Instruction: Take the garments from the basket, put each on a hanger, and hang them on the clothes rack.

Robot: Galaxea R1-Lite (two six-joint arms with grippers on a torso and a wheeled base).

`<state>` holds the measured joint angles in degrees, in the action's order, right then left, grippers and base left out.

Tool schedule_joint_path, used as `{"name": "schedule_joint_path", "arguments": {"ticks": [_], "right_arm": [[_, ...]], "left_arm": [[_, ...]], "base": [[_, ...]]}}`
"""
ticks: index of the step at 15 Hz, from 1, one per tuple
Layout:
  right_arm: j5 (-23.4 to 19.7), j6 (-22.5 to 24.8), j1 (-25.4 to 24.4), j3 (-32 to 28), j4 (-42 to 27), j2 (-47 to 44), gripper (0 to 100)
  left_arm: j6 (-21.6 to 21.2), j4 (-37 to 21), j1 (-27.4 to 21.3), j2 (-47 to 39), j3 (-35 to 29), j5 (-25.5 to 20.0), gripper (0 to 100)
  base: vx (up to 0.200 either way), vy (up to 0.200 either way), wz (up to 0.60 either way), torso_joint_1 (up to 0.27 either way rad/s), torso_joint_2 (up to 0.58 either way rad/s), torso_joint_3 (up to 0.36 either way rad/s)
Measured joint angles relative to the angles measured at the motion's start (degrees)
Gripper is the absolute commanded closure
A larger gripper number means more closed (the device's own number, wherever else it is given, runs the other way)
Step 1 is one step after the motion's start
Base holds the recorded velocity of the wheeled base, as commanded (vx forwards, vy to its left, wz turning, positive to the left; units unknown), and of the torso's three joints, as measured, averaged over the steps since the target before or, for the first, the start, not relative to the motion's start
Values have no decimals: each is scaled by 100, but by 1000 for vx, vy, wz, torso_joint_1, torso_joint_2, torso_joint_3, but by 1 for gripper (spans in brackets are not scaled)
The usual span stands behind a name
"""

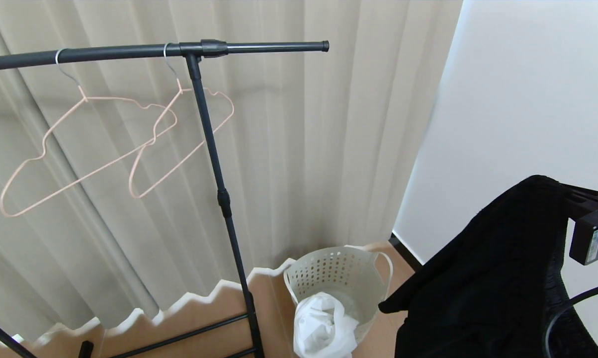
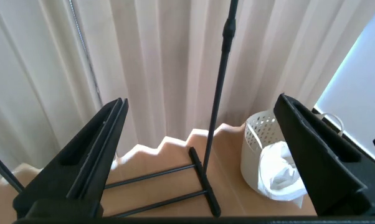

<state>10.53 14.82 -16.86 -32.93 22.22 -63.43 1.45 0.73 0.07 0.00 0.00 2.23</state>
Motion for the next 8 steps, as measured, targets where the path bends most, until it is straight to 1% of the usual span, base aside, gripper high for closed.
{"name": "schedule_joint_path", "arguments": {"ticks": [3, 4, 8], "right_arm": [[2, 0, -2, 5, -17, 0, 100], [2, 0, -2, 7, -20, -2, 100], [2, 9, 0, 10, -28, -2, 100]], "left_arm": [[7, -7, 0, 0, 0, 11, 0], [10, -9, 0, 0, 0, 11, 0], [11, -16, 0, 0, 0, 11, 0]], "base": [[0, 0, 0, 194, -523, -333], [0, 0, 0, 207, -564, -422], [0, 0, 0, 235, -581, -521]]}}
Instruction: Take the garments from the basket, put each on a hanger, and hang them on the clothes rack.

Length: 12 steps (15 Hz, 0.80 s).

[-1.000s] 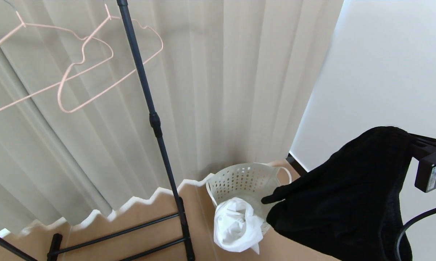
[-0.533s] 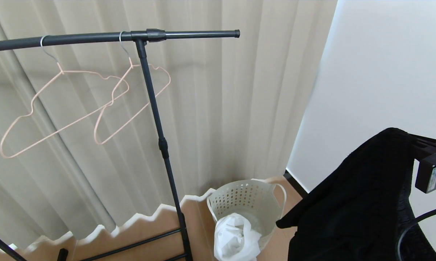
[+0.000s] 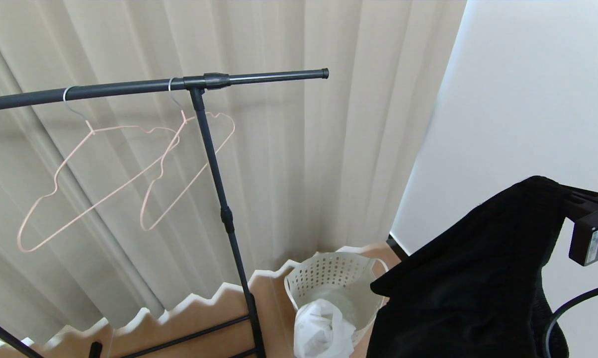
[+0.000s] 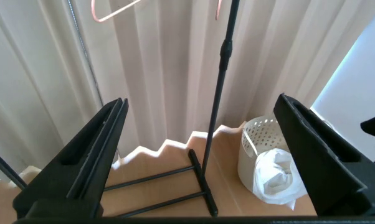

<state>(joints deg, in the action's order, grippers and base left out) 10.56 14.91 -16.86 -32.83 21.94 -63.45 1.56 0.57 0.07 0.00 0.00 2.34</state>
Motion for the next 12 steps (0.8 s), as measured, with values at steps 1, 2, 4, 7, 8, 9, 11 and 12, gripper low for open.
{"name": "schedule_joint_path", "arguments": {"ticks": [1, 2, 4, 7, 8, 9, 11, 12], "right_arm": [[0, 2, 0, 4, -2, 0, 100], [0, 2, 0, 4, -2, -2, 100], [0, 4, 0, 4, 0, -5, 100], [0, 6, -2, 6, -7, -5, 100], [-2, 9, -2, 11, -9, -2, 100], [-2, 9, 2, 11, -9, 2, 100], [0, 9, 2, 11, -9, 15, 100], [0, 9, 0, 22, -7, 26, 100]], "left_arm": [[5, 0, 0, 0, 0, 1, 0], [7, 11, 0, 0, 0, 1, 0], [2, 13, 0, 0, 0, 1, 0], [7, 9, 0, 0, 0, 1, 0], [7, 11, 0, 0, 0, 0, 0], [7, 11, 0, 0, 0, 1, 0], [7, 13, 0, 0, 0, 4, 0], [7, 16, 0, 0, 0, 9, 0]], "base": [[0, 0, 0, 246, -618, -569], [0, 0, 0, 237, -564, -437], [0, 0, 0, 193, -456, -317], [0, 0, 0, 163, -395, -233], [0, 0, 0, 168, -383, -222], [0, 0, 0, 159, -364, -212], [0, 0, 0, 159, -364, -202], [0, 0, 0, 163, -359, -193]]}}
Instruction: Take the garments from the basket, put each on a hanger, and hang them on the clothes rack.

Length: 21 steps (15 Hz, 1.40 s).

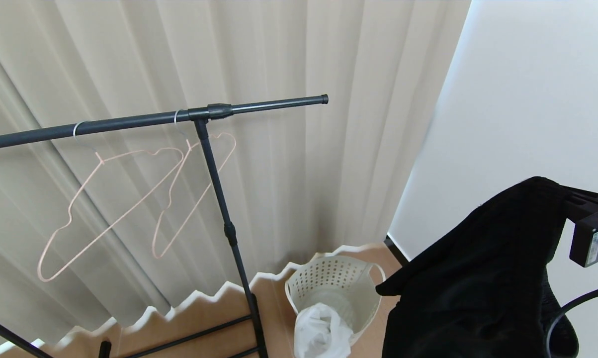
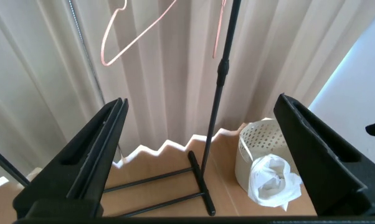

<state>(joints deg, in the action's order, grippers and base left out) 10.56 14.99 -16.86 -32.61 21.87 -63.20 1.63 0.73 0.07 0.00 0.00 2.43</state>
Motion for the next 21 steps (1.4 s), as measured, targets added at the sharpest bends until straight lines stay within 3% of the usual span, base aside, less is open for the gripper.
{"name": "schedule_joint_path", "arguments": {"ticks": [8, 17, 21], "right_arm": [[0, 49, 0, 83, 27, 39, 100], [0, 233, 0, 169, 38, 46, 100], [-2, 230, -4, 183, 44, 41, 100]], "left_arm": [[0, 0, 0, 0, 0, -7, 0], [0, 2, 0, 0, 0, -2, 0], [11, -5, 0, 0, 0, -7, 0]], "base": [[0, 0, 0, 112, -246, -134], [0, 0, 600, 9, -1, 0], [0, 50, 0, -1, 1, 1]]}}
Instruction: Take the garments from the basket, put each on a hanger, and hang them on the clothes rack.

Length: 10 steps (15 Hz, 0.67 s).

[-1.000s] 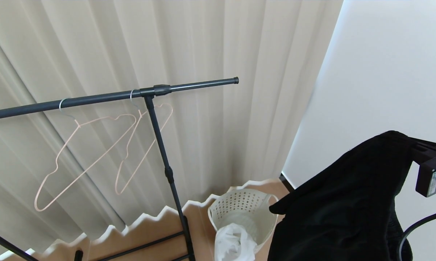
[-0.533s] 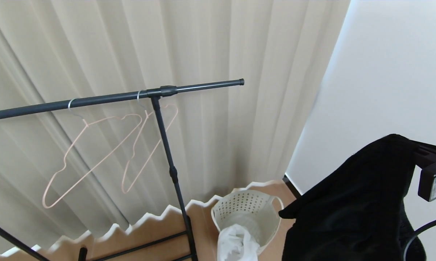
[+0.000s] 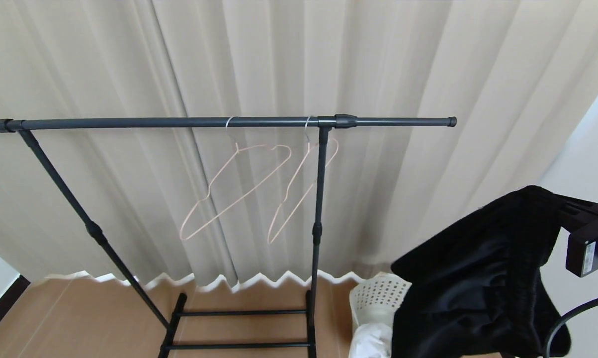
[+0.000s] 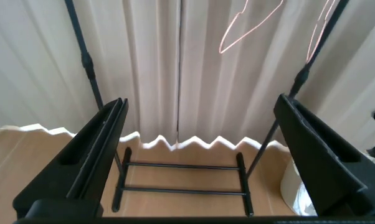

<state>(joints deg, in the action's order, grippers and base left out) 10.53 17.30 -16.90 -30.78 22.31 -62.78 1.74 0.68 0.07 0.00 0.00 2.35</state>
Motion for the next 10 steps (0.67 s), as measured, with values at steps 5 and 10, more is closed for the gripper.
{"name": "schedule_joint_path", "arguments": {"ticks": [5, 10], "right_arm": [[0, -1, 4, 2, 22, 2, 100], [0, 0, 1, 2, 16, 5, 100]], "left_arm": [[9, -4, -2, 0, 0, -1, 0], [9, 0, 0, 0, 0, 0, 0]], "base": [[0, 200, 0, 6, 4, 3], [0, 200, 0, 2, 0, 0]]}}
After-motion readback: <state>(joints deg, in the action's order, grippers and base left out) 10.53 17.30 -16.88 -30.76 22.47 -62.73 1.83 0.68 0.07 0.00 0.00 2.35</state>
